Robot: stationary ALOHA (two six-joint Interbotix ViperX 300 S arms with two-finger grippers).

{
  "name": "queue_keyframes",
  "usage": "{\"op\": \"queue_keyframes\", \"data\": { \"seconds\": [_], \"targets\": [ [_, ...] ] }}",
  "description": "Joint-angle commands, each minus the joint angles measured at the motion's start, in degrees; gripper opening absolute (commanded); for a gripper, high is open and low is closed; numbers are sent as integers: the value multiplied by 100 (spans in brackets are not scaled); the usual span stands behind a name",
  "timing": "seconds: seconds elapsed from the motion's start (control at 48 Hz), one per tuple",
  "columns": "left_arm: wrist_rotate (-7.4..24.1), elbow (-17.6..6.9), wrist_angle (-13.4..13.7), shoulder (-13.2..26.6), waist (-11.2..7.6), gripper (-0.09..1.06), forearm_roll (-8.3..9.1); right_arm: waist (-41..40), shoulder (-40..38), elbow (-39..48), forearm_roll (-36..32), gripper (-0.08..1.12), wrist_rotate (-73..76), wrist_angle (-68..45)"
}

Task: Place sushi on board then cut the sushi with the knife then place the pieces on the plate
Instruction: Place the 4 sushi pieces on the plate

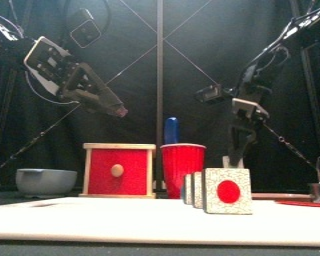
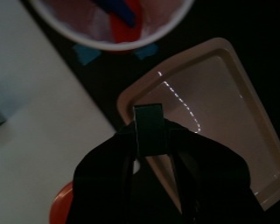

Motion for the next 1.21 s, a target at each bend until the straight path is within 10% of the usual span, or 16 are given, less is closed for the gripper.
{"op": "queue_keyframes", "data": {
  "seconds": [0.021,0.583,1.208],
  "targets": [
    [9,-79,-62,-18,26,72,9,-316,114,70,-9,62,-9,-360],
    [9,-88,-62,-18,70,72,9,-633,281,-18,-123,88,-79,-633],
    [9,-79,-62,-70,70,72,9,2021,598,-1063,-220,88,-88,-439]
  ]
}}
